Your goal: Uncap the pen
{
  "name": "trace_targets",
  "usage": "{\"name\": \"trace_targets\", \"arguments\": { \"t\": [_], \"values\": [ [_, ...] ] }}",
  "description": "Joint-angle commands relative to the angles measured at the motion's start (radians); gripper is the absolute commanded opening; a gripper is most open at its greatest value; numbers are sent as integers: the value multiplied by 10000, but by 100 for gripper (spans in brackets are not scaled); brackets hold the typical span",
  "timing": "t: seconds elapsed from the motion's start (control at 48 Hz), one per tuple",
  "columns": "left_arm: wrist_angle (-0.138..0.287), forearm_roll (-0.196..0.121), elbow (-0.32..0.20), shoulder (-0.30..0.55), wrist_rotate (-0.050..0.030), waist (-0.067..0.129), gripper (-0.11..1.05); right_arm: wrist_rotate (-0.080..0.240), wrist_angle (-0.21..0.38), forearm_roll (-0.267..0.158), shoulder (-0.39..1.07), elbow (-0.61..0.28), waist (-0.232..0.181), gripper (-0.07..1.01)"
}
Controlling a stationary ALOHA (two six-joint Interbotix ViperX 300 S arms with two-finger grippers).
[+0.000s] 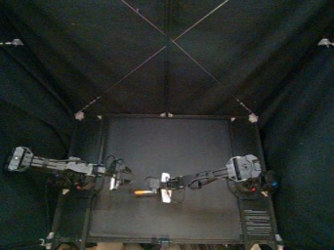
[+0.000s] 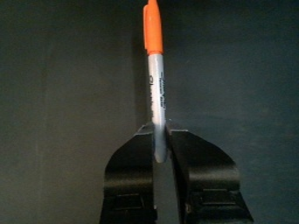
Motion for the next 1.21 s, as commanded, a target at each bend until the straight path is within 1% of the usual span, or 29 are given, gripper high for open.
{"name": "trace_targets", "arguments": {
  "t": [0.021,0.104,0.208,0.271,0.292,0.354,0.396,0.604,0.667,0.688,0.708,0.75,0.812,0.875,0.917,0.938,1.104,1.125,1.146,1.167,1.208],
  "values": [
    [-31,46,-337,77,0,77,90,-31,322,-230,-966,-169,-353,39],
    [-31,46,-399,245,0,138,96,-31,552,-399,-1104,-230,-445,39],
    [0,46,-476,522,0,215,100,-15,828,-568,-1181,-337,-583,39],
    [15,46,-537,706,0,245,100,-31,920,-614,-1181,-368,-660,39],
    [31,31,-568,782,-15,261,100,-31,951,-614,-1181,-399,-675,39],
    [61,15,-614,1043,-15,337,100,-46,966,-644,-1181,-445,-706,39],
    [77,15,-660,1197,-31,353,100,-46,982,-690,-1181,-476,-721,39],
    [261,-15,-813,1948,-31,368,100,-31,997,-859,-1273,-568,-721,39],
    [276,-31,-844,2071,-61,399,100,-31,997,-859,-1335,-568,-721,39],
    [276,-61,-844,2102,-77,445,100,-31,1012,-874,-1350,-568,-721,39],
    [276,-61,-844,2132,-77,445,100,-31,997,-874,-1365,-583,-721,39],
    [276,-184,-859,2194,-77,460,100,-31,1012,-890,-1427,-568,-721,39],
    [276,-337,-859,2301,-46,476,100,-46,997,-905,-1519,-568,-721,39],
    [261,-445,-890,2424,-46,476,100,-46,997,-905,-1611,-568,-721,39],
    [276,-460,-920,2516,-46,476,100,-61,997,-905,-1641,-568,-721,39],
    [276,-460,-936,2546,-31,476,100,-61,997,-905,-1641,-568,-721,39],
    [276,-476,-1120,2838,-31,552,100,-61,997,-920,-1657,-568,-721,39],
    [276,-460,-1120,2869,-15,552,99,-61,997,-905,-1657,-568,-721,39],
    [276,-460,-1135,2899,-31,552,99,-77,997,-905,-1657,-583,-721,39],
    [276,-476,-1150,2930,-15,568,99,-77,1012,-905,-1657,-583,-721,39],
    [276,-476,-1150,2991,-15,568,99,-61,1012,-905,-1672,-583,-721,39]
  ]
}}
